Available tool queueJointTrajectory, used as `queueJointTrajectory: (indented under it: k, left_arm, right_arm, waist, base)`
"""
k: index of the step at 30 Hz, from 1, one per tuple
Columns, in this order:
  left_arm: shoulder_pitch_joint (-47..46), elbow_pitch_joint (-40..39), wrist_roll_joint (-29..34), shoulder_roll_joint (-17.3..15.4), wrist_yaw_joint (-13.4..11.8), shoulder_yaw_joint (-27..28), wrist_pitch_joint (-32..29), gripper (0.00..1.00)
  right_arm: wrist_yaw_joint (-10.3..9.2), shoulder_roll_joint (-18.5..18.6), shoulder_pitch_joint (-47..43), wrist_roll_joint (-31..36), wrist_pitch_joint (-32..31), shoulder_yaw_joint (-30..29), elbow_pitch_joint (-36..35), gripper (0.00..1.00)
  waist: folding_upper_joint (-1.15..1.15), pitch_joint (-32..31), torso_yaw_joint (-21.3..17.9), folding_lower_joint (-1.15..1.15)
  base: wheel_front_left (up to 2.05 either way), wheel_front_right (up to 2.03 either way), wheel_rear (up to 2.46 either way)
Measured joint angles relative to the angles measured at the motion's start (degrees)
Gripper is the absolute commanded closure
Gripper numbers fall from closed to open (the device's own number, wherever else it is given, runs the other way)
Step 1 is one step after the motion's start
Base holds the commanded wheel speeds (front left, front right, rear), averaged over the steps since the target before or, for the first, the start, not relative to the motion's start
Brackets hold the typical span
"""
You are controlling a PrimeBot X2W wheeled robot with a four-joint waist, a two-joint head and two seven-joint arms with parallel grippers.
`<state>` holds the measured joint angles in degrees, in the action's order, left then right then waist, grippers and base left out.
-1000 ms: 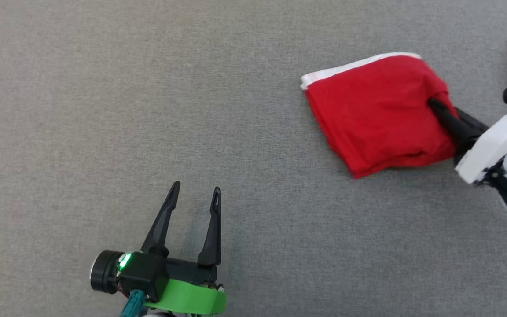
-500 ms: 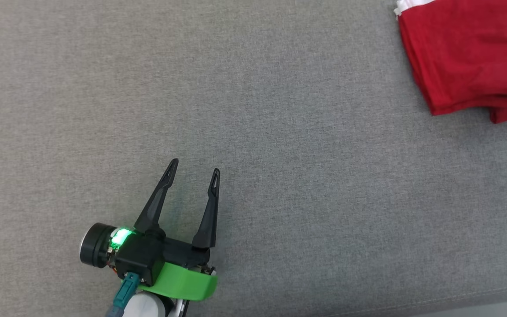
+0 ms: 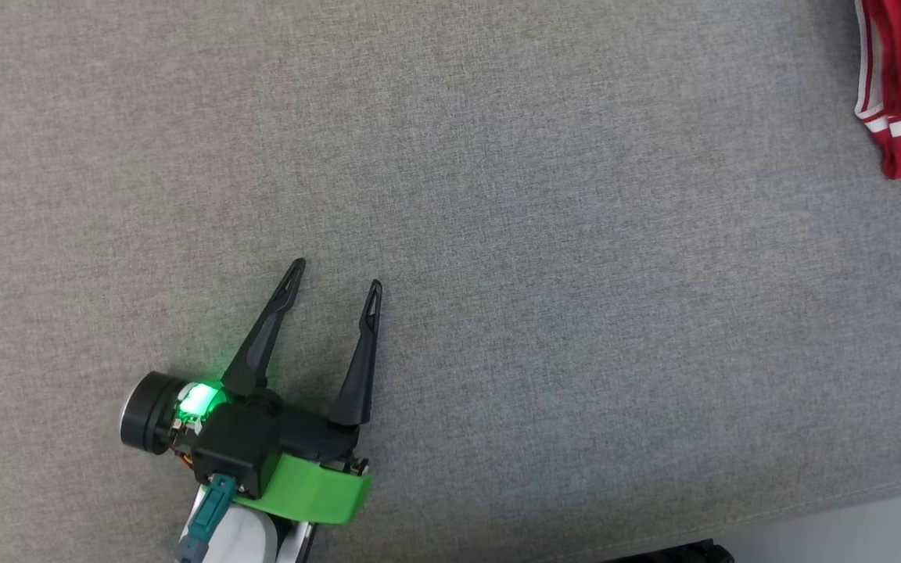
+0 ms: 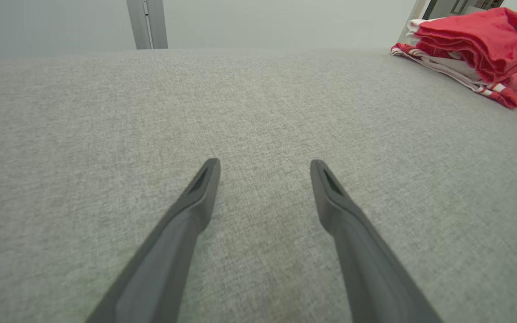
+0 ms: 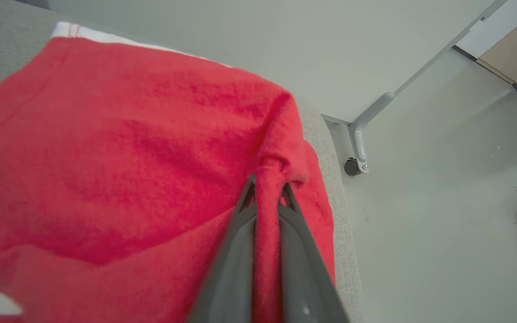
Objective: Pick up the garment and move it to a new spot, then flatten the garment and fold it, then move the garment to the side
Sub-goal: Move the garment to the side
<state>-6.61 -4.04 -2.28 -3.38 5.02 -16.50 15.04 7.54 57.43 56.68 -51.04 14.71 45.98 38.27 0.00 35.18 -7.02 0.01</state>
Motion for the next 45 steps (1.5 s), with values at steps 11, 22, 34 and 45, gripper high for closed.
queueJointTrajectory:
  k: [11,22,34,45]
  left_arm:
    - [-0.5,0.0,0.2,0.1,0.5,-0.1,0.0,0.00]
    - [-0.7,0.9,-0.4,0.2,0.3,0.1,0.0,0.00]
    - [4.2,3.7,-6.6,0.5,-6.2,2.1,0.0,0.00]
    - [10.7,4.0,-11.6,0.5,-9.8,4.5,0.0,0.00]
  right_arm:
    - [0.00,0.0,3.3,6.1,0.3,-2.9,6.8,0.00]
    - [0.00,-9.5,1.2,19.2,0.4,-18.1,4.2,0.00]
    - [0.00,-27.4,-22.0,22.0,0.4,-26.0,-14.4,0.00]
    - [-0.01,-43.8,-42.3,30.1,0.3,-30.6,-21.6,0.00]
  waist:
    - [0.00,0.8,0.6,0.00]
    - [0.00,-1.9,1.3,-0.01]
    - [0.00,-12.4,2.3,-0.01]
    - [0.00,-24.4,3.5,-0.01]
  base:
    - [0.00,0.00,0.00]
    - [0.00,0.00,0.00]
    - [0.00,0.00,0.00]
    - [0.00,0.00,0.00]
